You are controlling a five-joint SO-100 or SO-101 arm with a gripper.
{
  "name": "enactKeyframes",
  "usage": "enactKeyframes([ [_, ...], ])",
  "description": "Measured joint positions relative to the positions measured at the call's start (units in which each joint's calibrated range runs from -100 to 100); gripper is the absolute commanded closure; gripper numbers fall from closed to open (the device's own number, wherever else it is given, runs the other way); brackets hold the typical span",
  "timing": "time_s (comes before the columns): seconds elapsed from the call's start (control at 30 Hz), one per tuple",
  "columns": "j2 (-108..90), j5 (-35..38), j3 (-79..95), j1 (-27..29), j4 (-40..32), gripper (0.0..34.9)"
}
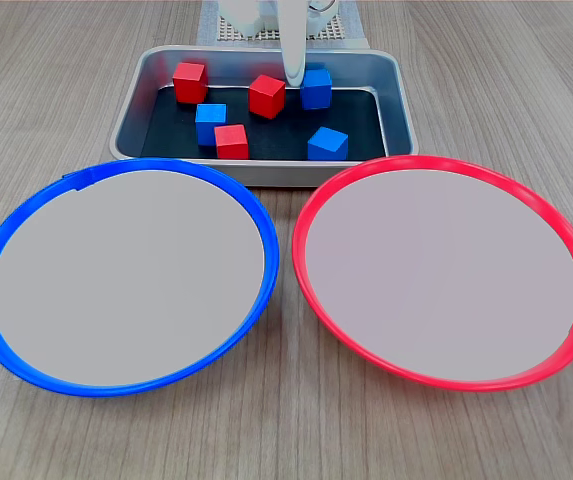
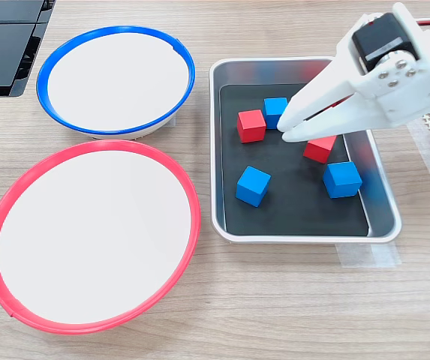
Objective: Move six blocks from tray to matching dishes
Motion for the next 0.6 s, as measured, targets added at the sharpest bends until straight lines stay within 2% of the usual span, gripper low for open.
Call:
enactKeyframes([
  [0.3,0.0,0.0,0.0,0.0,0.2,34.8],
  [0.37,0.4,2.1,-1.2,-1.5,4.0,34.8],
  [0.4,1.2,3.9,-5.1,-2.2,8.7,34.8],
  [0.47,3.8,6.4,-9.9,-2.8,13.5,34.0],
  [0.5,6.0,8.7,-13.2,-3.9,16.6,26.3],
  [0.57,10.5,14.1,-19.1,-4.7,23.2,23.6],
  [0.6,13.0,17.0,-21.9,-4.5,26.8,19.4],
])
